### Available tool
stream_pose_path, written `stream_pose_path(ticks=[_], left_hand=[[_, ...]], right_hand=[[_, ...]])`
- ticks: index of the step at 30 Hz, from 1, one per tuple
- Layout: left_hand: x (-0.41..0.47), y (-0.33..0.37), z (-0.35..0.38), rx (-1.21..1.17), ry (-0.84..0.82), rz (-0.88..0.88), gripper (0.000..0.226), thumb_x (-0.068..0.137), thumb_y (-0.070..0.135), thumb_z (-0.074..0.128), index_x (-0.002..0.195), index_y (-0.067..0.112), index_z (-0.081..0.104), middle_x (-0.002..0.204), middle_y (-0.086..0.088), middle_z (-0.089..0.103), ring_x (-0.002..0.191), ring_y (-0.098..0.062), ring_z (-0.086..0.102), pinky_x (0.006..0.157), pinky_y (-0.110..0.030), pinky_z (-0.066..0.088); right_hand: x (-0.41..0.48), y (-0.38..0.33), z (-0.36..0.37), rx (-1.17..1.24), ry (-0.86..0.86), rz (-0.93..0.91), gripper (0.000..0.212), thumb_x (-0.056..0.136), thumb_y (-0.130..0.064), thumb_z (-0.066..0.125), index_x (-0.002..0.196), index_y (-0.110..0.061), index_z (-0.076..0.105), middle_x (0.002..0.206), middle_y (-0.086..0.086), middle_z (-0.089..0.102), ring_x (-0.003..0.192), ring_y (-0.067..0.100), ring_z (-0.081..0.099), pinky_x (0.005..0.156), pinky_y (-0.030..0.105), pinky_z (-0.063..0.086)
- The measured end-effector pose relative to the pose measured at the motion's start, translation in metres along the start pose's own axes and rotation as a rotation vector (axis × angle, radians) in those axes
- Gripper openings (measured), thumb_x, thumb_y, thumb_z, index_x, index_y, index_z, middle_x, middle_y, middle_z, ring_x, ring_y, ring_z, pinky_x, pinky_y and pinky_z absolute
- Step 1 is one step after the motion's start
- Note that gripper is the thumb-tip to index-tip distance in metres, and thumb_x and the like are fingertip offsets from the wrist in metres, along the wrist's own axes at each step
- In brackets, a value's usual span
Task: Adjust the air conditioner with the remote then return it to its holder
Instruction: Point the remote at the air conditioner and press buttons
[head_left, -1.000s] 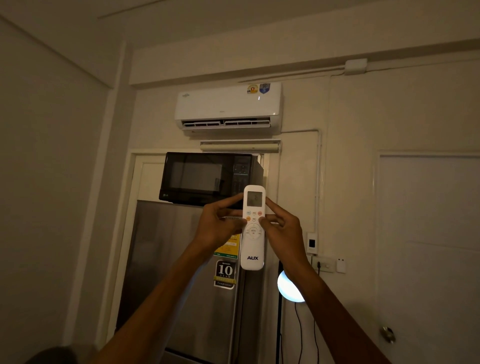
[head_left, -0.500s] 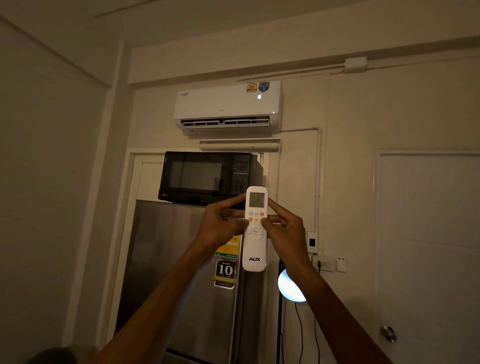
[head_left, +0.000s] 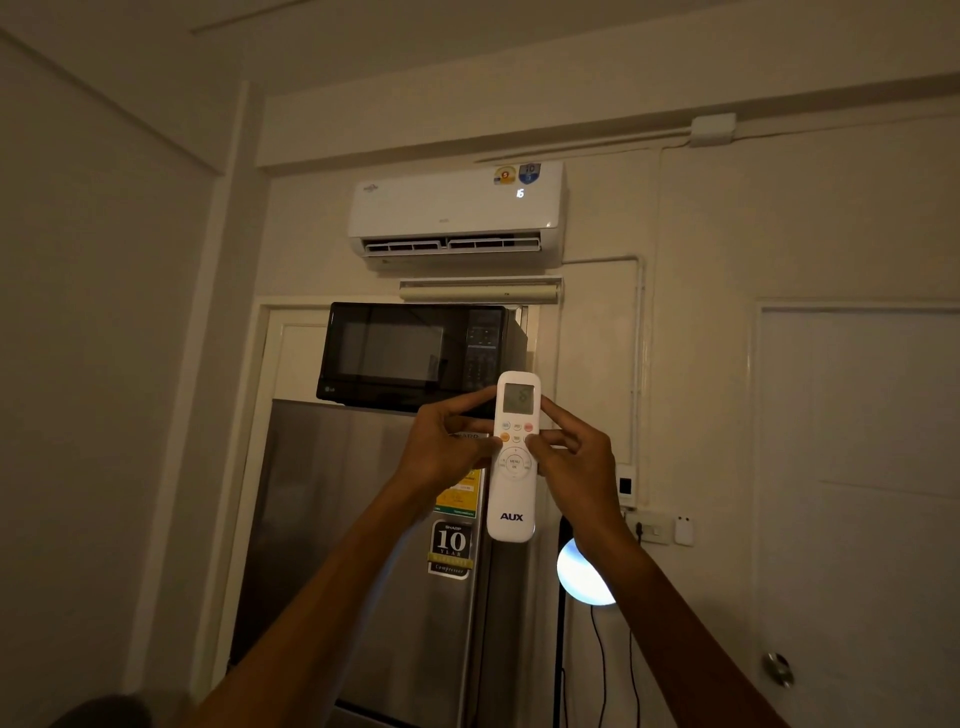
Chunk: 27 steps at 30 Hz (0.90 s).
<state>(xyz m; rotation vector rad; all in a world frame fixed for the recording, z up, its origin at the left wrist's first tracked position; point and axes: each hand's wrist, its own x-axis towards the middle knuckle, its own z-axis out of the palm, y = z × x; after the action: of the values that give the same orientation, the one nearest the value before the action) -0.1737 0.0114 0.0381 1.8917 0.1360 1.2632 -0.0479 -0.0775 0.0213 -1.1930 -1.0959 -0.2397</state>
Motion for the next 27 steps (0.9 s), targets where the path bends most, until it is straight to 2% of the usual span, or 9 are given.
stream_pose_path(ticks=[2,7,12,19,23,27], left_hand=[[0.000,-0.001,0.000,0.003,0.000,0.000,0.059,0.077,-0.002,0.067,0.126,0.027,0.053,0.091,0.012,0.068,0.074,0.005,0.068,0.052,-0.013,0.054],[0.000,-0.001,0.001,-0.003,-0.003,-0.001,0.059,0.078,-0.003,0.067,0.127,0.026,0.053,0.097,0.006,0.068,0.074,0.001,0.069,0.053,-0.014,0.055],[0.000,0.001,0.001,0.000,-0.005,0.005,0.059,0.077,-0.004,0.066,0.126,0.026,0.053,0.109,-0.003,0.068,0.087,-0.009,0.066,0.056,-0.017,0.058],[-0.001,-0.001,0.000,-0.020,-0.018,-0.012,0.058,0.079,-0.003,0.065,0.127,0.025,0.052,0.102,0.001,0.068,0.083,-0.006,0.067,0.054,-0.015,0.056],[-0.003,0.000,-0.001,-0.027,-0.007,-0.018,0.058,0.078,-0.003,0.066,0.126,0.027,0.053,0.098,0.004,0.067,0.087,-0.009,0.067,0.054,-0.015,0.056],[-0.005,0.002,-0.003,-0.033,-0.009,-0.016,0.058,0.078,-0.003,0.066,0.126,0.028,0.053,0.098,0.006,0.067,0.083,-0.005,0.067,0.054,-0.015,0.056]], right_hand=[[-0.001,0.000,0.000,0.001,0.004,0.003,0.051,0.085,-0.011,0.064,0.132,-0.024,0.050,0.114,0.008,0.070,0.079,0.002,0.065,0.064,0.018,0.055],[-0.003,-0.003,0.000,0.005,0.006,0.004,0.051,0.085,-0.011,0.064,0.133,-0.022,0.050,0.115,0.010,0.070,0.093,0.017,0.068,0.076,0.037,0.059],[-0.002,-0.006,-0.002,-0.011,-0.005,0.011,0.050,0.085,-0.011,0.064,0.133,-0.021,0.050,0.115,0.011,0.069,0.088,0.012,0.065,0.071,0.029,0.057],[-0.004,-0.009,-0.001,-0.031,-0.012,0.024,0.050,0.086,-0.012,0.064,0.133,-0.021,0.050,0.117,0.011,0.069,0.098,0.022,0.068,0.081,0.044,0.059],[-0.007,-0.010,0.000,-0.028,-0.020,0.028,0.050,0.086,-0.011,0.063,0.133,-0.021,0.049,0.117,0.011,0.069,0.099,0.023,0.069,0.081,0.043,0.059],[-0.007,-0.012,0.001,-0.023,-0.018,0.032,0.051,0.086,-0.011,0.063,0.133,-0.021,0.049,0.117,0.012,0.069,0.100,0.025,0.068,0.082,0.046,0.058]])
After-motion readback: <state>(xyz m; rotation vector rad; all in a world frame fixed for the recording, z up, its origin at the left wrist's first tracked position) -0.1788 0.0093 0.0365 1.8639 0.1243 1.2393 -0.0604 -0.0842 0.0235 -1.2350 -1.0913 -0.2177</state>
